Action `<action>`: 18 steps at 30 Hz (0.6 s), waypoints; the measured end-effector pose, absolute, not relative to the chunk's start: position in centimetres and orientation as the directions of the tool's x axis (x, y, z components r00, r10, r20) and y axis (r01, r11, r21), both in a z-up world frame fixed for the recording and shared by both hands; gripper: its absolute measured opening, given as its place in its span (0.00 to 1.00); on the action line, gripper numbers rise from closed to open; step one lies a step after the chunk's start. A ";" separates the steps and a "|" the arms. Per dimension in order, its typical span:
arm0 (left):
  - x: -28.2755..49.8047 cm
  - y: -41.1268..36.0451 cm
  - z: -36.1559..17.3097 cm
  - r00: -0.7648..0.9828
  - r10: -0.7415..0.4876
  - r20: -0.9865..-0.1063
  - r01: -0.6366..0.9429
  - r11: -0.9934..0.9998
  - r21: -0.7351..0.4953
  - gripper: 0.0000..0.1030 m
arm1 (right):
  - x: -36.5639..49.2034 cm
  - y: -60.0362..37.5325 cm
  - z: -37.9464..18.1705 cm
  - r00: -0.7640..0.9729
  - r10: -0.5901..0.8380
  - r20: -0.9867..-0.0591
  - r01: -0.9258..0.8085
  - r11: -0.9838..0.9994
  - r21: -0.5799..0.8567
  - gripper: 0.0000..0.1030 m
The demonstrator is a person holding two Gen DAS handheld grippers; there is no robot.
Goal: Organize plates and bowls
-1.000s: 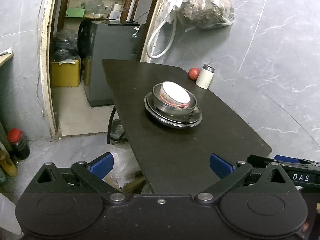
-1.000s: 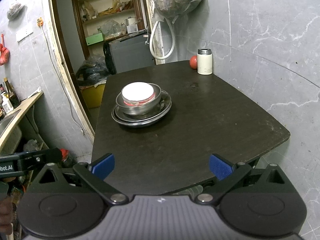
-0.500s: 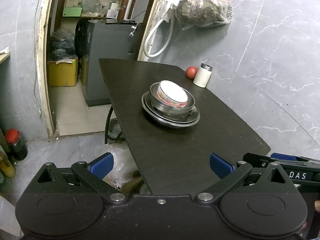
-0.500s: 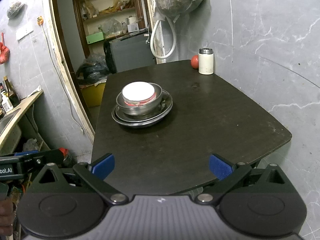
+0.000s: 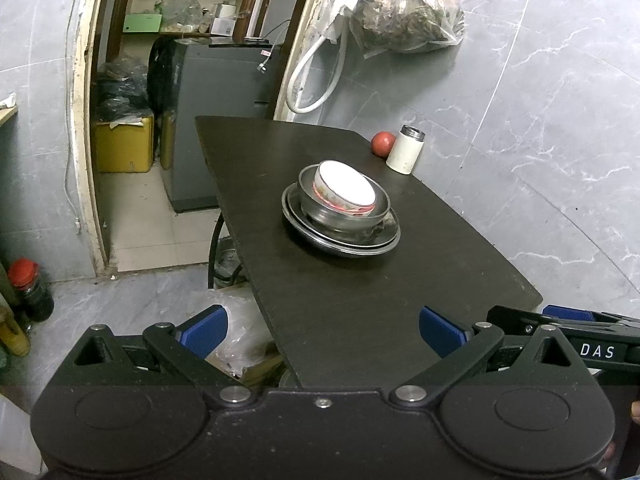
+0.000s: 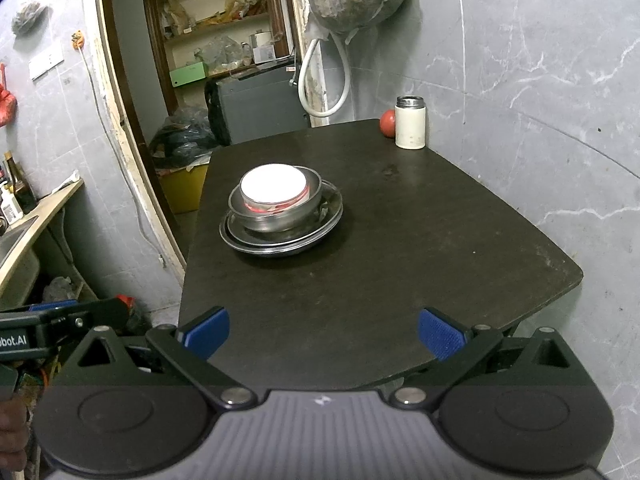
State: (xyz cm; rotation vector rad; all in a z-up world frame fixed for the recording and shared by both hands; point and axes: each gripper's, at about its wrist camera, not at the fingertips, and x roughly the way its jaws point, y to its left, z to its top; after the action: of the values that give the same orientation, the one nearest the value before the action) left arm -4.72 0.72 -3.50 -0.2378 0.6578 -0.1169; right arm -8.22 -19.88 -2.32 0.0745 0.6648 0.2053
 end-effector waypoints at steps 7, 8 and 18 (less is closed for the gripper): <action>-4.4 0.8 -3.6 0.782 -0.187 -0.595 0.038 0.966 -0.255 0.98 | -7.8 -20.1 -2.3 0.763 0.214 -0.610 -0.167 0.977 0.134 1.00; -4.3 0.8 -3.6 0.781 -0.188 -0.596 0.038 0.966 -0.255 0.98 | -7.7 -20.0 -2.3 0.762 0.214 -0.611 -0.167 0.977 0.134 1.00; -3.4 0.9 -3.7 0.770 -0.188 -0.609 0.036 0.967 -0.252 0.98 | -6.6 -20.0 -2.6 0.751 0.215 -0.624 -0.168 0.976 0.135 1.00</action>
State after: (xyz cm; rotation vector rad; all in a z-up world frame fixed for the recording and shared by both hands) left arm -3.35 0.85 -3.71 -0.2318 0.6821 -0.1227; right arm -6.64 -19.97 -2.57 0.0717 0.6902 0.2097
